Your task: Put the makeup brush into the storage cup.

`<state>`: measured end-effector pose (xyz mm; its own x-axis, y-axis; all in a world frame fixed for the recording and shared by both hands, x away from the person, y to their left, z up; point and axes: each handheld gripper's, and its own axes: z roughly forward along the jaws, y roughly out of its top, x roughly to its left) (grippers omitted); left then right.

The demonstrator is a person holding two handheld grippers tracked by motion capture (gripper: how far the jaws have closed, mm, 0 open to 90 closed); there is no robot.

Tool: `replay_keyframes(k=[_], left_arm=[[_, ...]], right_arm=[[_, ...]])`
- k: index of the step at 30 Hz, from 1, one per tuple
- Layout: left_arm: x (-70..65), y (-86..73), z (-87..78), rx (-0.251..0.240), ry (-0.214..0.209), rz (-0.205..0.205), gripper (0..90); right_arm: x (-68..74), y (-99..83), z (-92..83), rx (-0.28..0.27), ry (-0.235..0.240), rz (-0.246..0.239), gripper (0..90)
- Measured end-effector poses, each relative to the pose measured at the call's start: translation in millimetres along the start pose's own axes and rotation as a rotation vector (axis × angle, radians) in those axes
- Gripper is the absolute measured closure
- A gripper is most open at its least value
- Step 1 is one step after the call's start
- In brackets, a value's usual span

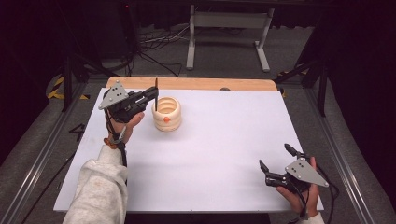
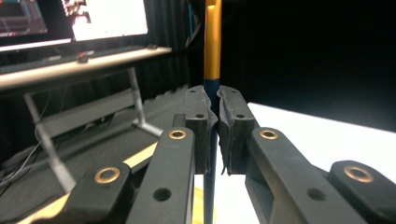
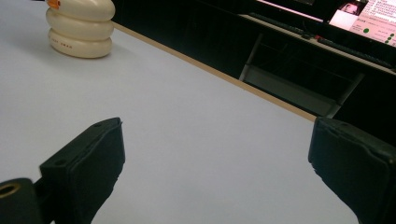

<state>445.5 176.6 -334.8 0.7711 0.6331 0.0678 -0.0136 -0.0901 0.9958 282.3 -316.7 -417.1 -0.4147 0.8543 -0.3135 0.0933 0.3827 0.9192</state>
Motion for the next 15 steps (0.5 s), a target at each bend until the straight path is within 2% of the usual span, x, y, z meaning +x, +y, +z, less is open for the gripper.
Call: replay_keyframes(k=[5,7,8,10,11,13,15], left_arm=[[4.9,3.9,6.1,-0.034,-0.007,-0.007,83.5],[5.9,6.3,10.5,-0.029,0.003,0.011,83.5],[6.8,6.6,12.9,-0.037,-0.016,0.008,83.5],[7.1,7.6,18.2,-0.040,-0.001,0.014,83.5],[8.0,7.5,19.8,-0.050,-0.019,0.007,83.5],[9.7,8.0,23.3,-0.050,-0.012,0.004,83.5],[12.0,7.2,26.6,-0.063,-0.024,-0.010,83.5]], right_arm=[[0.2,-0.1,0.1,0.001,0.001,-0.002,4.4],[0.2,-0.1,0.0,-0.004,0.004,0.001,4.5],[0.2,-0.1,0.0,-0.004,0.003,0.001,4.5],[0.1,-0.2,-0.2,-0.003,0.003,-0.001,4.5],[-0.3,-0.4,-0.2,-0.003,0.000,0.000,4.5],[-0.6,-0.4,-0.3,-0.003,0.000,0.001,4.5],[-0.2,-0.4,-0.1,-0.004,0.000,0.000,4.4]])
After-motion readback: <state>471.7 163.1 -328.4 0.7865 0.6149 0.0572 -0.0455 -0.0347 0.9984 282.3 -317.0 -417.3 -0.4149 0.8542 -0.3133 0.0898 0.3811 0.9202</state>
